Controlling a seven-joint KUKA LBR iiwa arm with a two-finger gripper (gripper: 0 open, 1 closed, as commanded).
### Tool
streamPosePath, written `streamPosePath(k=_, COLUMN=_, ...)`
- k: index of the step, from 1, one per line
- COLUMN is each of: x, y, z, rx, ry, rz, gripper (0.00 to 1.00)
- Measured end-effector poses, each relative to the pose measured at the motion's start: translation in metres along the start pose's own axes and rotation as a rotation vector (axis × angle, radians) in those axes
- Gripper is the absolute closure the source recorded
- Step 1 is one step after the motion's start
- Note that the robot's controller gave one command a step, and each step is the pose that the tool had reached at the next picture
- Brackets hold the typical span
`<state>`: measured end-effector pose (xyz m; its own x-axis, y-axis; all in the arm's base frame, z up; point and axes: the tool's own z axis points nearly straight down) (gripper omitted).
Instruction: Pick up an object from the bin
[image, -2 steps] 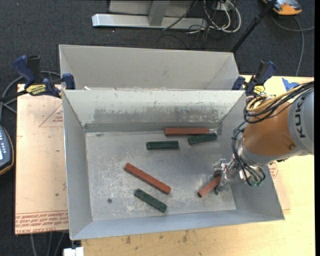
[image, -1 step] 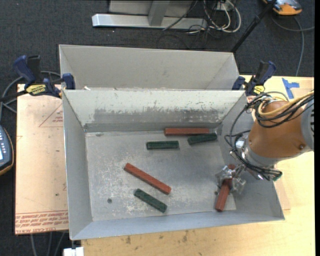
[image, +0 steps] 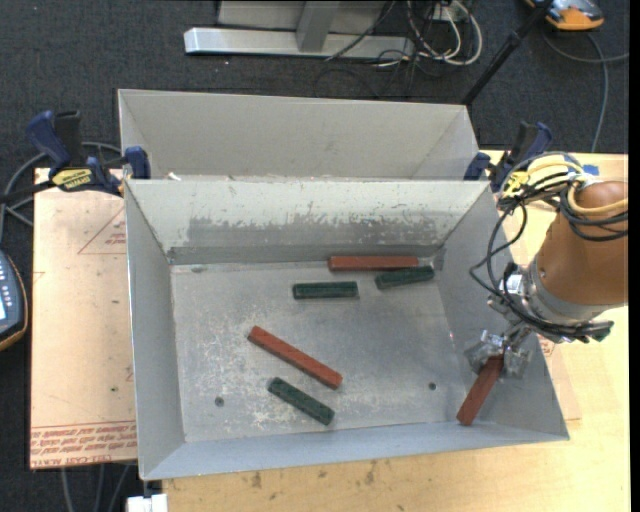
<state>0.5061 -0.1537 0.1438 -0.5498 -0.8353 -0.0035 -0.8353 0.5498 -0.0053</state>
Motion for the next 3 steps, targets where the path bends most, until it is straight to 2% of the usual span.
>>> streamPosePath(k=1, x=-0.003, y=0.004, z=-0.071, rx=0.003, ry=-0.001, rz=-0.022, gripper=1.0)
streamPosePath(k=2, x=-0.003, y=0.005, z=-0.067, rx=-0.005, ry=0.0, rz=-0.022, gripper=0.0)
streamPosePath(k=3, x=-0.021, y=0.021, z=0.014, rx=-0.015, ry=0.002, rz=-0.07, gripper=0.0)
